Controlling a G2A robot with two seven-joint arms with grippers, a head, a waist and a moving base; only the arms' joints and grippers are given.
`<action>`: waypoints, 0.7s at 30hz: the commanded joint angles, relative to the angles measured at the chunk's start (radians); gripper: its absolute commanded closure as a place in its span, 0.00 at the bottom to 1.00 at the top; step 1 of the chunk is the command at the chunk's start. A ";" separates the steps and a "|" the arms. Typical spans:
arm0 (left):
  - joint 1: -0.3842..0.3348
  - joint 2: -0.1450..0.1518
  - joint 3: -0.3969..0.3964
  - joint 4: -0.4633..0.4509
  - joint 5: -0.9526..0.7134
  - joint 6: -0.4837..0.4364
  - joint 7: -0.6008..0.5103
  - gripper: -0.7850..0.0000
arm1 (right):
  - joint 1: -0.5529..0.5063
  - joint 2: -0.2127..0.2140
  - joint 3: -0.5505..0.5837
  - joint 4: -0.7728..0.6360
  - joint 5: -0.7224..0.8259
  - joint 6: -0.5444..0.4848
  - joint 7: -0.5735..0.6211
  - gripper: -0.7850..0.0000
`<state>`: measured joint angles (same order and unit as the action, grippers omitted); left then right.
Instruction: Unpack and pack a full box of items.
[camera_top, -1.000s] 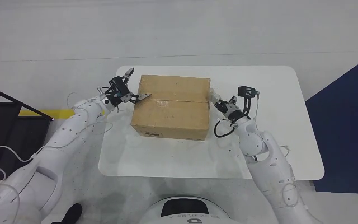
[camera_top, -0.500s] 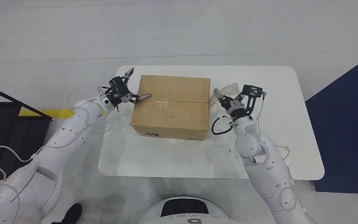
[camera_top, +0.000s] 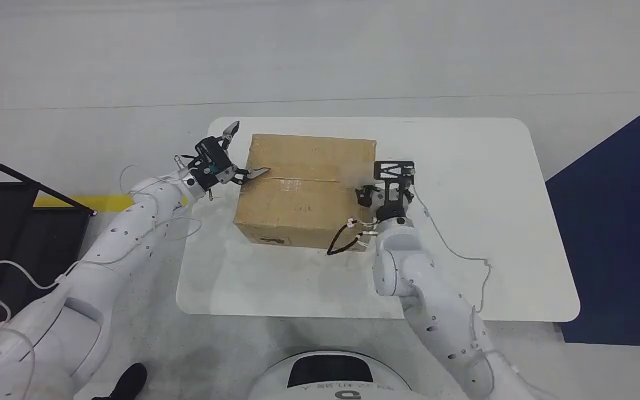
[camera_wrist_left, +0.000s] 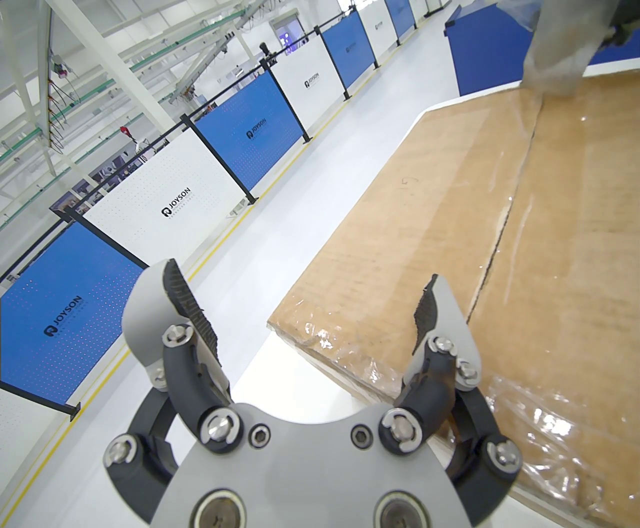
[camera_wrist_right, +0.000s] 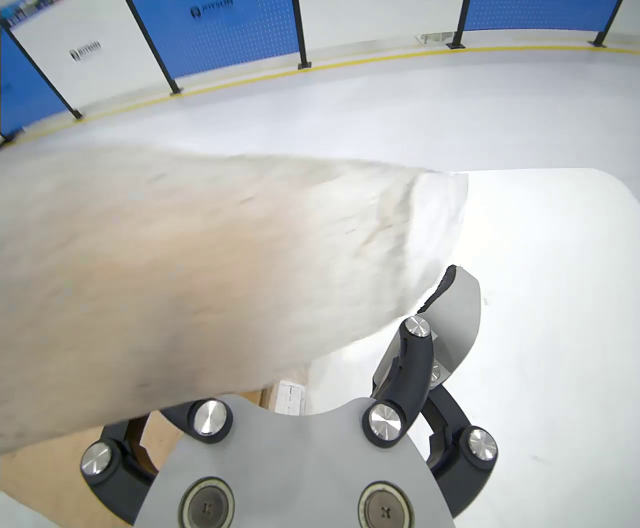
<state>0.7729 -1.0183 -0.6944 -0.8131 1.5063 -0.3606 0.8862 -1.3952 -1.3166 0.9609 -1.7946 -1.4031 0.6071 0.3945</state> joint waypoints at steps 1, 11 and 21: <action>0.000 0.000 0.000 0.000 0.000 0.000 0.000 0.00 | 0.047 -0.013 -0.058 0.022 -0.083 0.034 0.076 0.00; 0.000 0.000 0.000 0.000 0.000 0.000 0.000 0.00 | 0.173 -0.082 -0.223 0.021 -0.208 0.084 0.219 0.00; 0.000 0.000 0.000 0.000 0.000 0.000 0.000 0.00 | -0.045 -0.072 -0.005 -0.304 0.186 -0.045 -0.071 0.00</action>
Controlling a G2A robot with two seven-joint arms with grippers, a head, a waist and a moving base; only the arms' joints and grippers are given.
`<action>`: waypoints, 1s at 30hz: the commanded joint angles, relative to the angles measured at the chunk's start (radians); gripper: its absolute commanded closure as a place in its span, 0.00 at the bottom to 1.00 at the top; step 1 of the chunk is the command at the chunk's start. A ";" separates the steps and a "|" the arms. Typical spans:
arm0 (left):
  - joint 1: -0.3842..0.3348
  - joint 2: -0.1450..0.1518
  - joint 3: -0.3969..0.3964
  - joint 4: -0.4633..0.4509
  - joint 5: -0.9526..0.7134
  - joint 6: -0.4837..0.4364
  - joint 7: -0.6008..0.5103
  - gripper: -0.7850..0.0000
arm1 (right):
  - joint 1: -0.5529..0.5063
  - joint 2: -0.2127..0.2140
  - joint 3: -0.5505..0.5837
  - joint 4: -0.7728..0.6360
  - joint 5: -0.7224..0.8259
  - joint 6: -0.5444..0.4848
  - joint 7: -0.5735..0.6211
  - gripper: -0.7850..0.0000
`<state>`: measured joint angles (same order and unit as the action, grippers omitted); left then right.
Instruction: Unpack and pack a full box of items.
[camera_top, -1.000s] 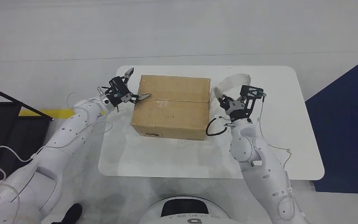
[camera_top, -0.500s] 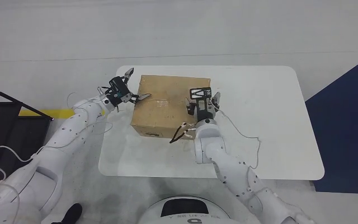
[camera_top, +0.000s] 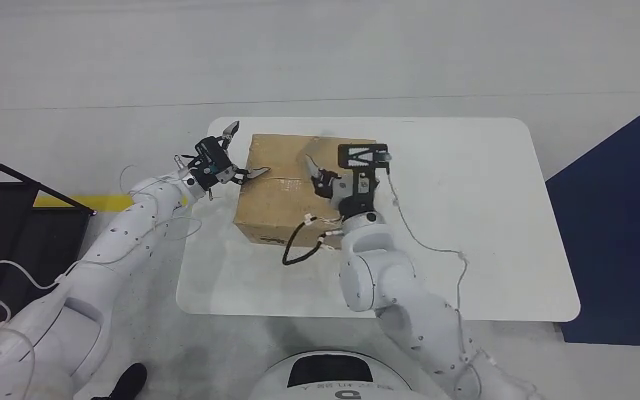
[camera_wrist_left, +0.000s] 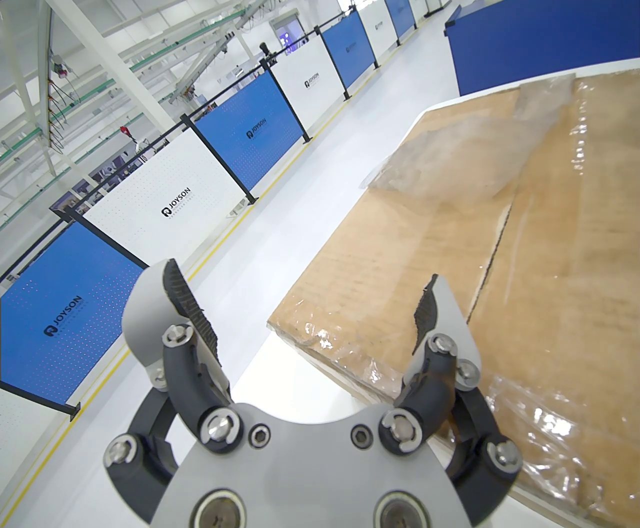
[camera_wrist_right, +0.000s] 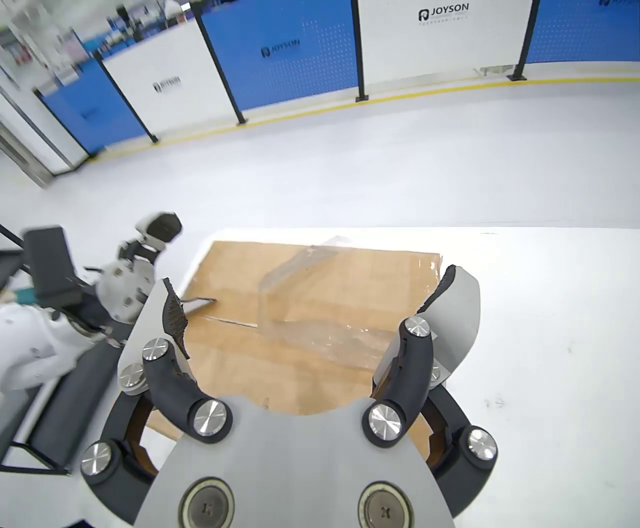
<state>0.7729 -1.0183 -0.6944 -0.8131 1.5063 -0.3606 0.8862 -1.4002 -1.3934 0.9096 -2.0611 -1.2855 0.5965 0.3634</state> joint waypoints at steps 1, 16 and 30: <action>0.000 0.000 0.000 0.000 0.000 0.000 0.000 0.00 | -0.080 0.010 0.092 -0.063 0.127 -0.076 -0.071 0.00; 0.000 0.000 0.000 0.000 0.000 0.000 0.000 0.00 | -0.262 0.034 0.408 -0.068 0.653 -0.417 -0.100 0.00; 0.000 0.000 0.000 0.000 0.000 0.000 0.000 0.00 | -0.067 0.020 0.350 0.217 0.740 -0.300 0.004 0.00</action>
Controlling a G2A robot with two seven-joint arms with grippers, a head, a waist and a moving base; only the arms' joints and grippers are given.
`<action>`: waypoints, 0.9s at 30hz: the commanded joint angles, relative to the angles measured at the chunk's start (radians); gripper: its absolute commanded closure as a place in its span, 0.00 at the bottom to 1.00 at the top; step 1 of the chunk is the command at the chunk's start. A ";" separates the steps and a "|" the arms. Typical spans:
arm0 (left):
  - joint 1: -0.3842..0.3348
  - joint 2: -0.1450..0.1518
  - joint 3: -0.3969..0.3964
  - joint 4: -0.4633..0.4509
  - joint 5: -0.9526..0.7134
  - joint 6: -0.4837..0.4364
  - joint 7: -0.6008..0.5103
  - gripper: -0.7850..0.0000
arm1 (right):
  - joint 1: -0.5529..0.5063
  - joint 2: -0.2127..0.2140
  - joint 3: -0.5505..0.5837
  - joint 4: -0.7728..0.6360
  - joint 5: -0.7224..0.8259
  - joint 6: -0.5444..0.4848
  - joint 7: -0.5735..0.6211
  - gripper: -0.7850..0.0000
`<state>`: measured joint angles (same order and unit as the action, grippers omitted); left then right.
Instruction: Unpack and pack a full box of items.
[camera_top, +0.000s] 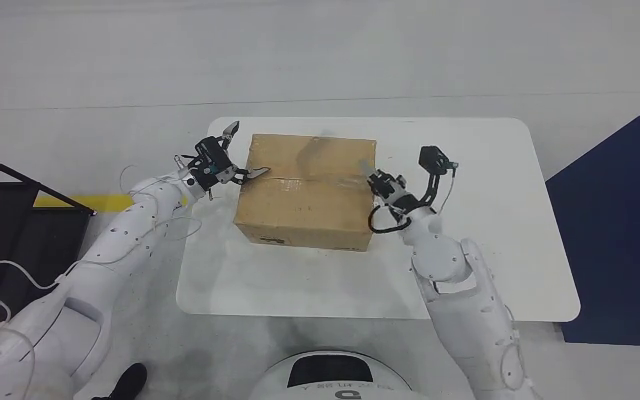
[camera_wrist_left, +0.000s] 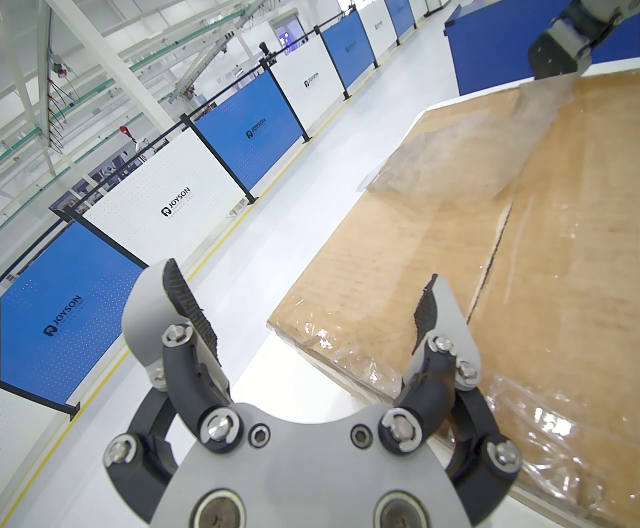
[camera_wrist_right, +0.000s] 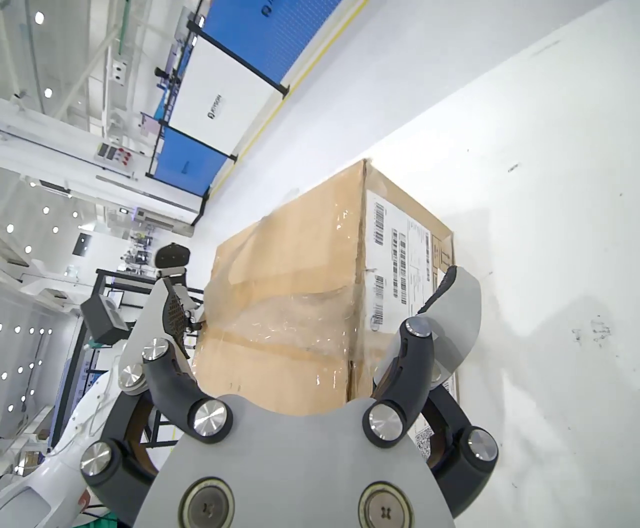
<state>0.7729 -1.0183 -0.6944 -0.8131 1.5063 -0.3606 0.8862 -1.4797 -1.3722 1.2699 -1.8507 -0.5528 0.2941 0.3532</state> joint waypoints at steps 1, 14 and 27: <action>0.000 0.000 0.000 0.000 0.000 0.000 0.000 0.00 | 0.021 -0.002 -0.017 0.015 0.012 0.002 0.021 0.00; 0.000 0.000 0.000 0.000 0.000 0.000 0.000 0.00 | -0.020 0.002 0.002 -0.047 0.107 -0.145 -0.015 0.00; 0.000 0.000 0.000 0.000 0.000 0.000 0.000 0.00 | 0.022 0.001 -0.020 0.003 0.112 -0.118 -0.023 0.00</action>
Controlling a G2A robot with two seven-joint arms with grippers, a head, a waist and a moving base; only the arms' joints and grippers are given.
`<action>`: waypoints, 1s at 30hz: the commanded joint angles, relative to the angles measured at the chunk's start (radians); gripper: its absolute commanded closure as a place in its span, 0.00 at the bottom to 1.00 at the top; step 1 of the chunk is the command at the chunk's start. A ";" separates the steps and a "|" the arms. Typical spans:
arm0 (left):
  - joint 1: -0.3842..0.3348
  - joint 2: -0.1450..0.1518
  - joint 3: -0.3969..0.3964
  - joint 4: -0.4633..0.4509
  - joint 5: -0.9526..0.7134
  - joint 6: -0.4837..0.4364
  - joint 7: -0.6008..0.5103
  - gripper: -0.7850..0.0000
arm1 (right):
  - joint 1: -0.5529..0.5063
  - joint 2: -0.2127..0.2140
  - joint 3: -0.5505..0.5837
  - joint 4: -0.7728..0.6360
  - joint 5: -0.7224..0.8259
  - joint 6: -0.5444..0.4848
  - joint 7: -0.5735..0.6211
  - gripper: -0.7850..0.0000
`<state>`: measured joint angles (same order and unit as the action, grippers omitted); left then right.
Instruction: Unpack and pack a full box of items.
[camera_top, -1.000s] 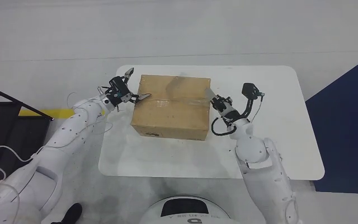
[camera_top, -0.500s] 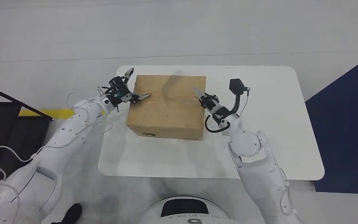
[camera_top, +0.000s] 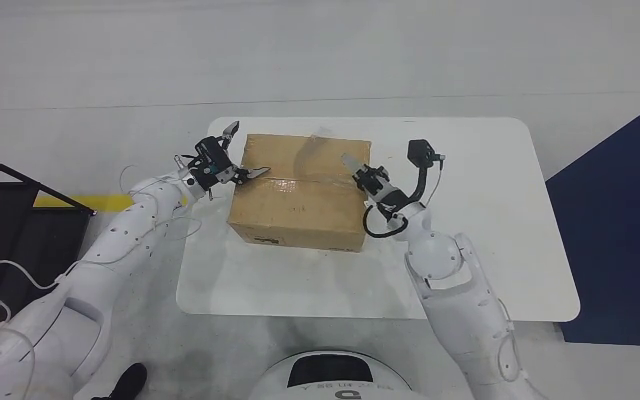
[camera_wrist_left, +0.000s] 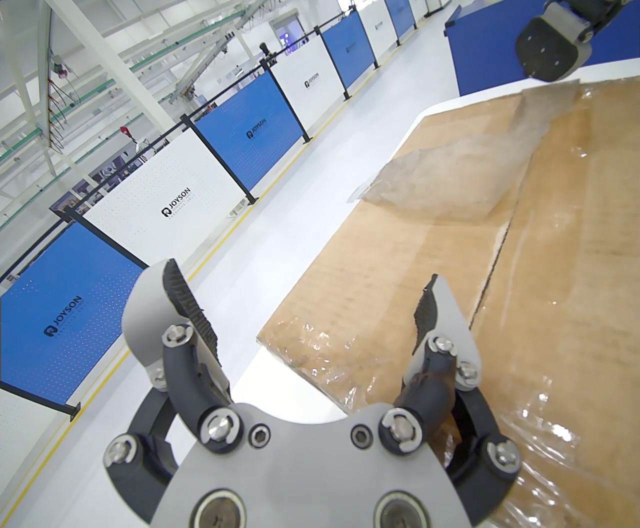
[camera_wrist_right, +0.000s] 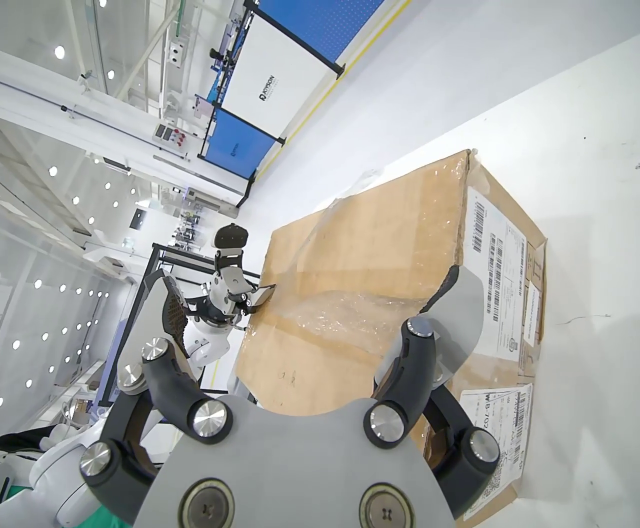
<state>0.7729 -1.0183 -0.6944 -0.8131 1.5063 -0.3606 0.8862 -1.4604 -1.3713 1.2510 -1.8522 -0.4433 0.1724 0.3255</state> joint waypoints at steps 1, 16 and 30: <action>0.000 0.000 0.000 0.000 0.000 0.000 0.000 0.00 | 0.007 0.000 -0.005 0.008 0.005 0.006 0.013 0.00; 0.000 0.000 0.000 0.000 0.000 0.000 0.000 0.00 | 0.107 -0.010 -0.089 0.093 0.063 0.010 0.094 0.00; 0.000 0.000 0.000 0.000 0.000 0.000 0.000 0.00 | 0.152 -0.016 -0.099 0.156 0.186 0.003 0.149 0.00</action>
<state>0.7729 -1.0183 -0.6944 -0.8131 1.5063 -0.3606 0.8862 -1.3082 -1.3874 1.1522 -1.6961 -0.2577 0.1757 0.4743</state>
